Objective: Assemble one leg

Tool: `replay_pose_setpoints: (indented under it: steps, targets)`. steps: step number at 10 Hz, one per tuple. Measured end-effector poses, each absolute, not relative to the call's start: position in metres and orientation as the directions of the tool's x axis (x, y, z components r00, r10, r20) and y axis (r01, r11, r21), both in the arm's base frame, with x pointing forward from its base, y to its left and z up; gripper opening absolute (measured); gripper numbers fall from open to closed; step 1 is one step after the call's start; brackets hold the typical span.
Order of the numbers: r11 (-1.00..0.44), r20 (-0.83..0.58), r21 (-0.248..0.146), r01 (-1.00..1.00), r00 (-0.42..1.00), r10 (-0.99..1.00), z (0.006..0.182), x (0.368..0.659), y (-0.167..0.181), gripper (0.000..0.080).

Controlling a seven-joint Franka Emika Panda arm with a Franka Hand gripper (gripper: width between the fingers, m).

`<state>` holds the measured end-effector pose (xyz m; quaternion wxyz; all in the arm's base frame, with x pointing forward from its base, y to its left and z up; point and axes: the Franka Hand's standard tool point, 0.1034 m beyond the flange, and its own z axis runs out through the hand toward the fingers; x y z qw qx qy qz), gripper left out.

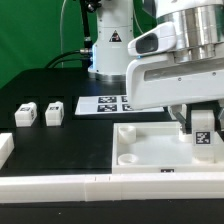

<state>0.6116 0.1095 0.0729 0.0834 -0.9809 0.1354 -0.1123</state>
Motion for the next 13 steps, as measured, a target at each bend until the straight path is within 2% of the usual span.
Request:
replay_pose_setpoints:
  steps: [1, 4, 6, 9, 10, 12, 13]
  targets:
    - [-0.890, 0.164, -0.235, -0.390, 0.887, -0.432, 0.0730, 0.6116, 0.1079, 0.0296]
    - [-0.680, 0.064, -0.291, -0.673, 0.695, -0.716, 0.0721, 0.6102, 0.1090, 0.0296]
    - [-0.519, -0.005, -0.302, -0.799, 0.546, -0.838, 0.0715, 0.6091, 0.1104, 0.0297]
    - [-0.268, -0.100, -0.294, -0.918, 0.308, -0.946, 0.0705, 0.6074, 0.1145, 0.0297]
    - [-0.223, -0.116, -0.290, -0.931, 0.266, -0.957, 0.0704, 0.6071, 0.1156, 0.0297]
    - [-0.247, -0.110, -0.293, -0.924, 0.289, -0.951, 0.0703, 0.6070, 0.1157, 0.0309]
    - [-0.283, -0.099, -0.297, -0.912, 0.324, -0.941, 0.0703, 0.6070, 0.1157, 0.0501]
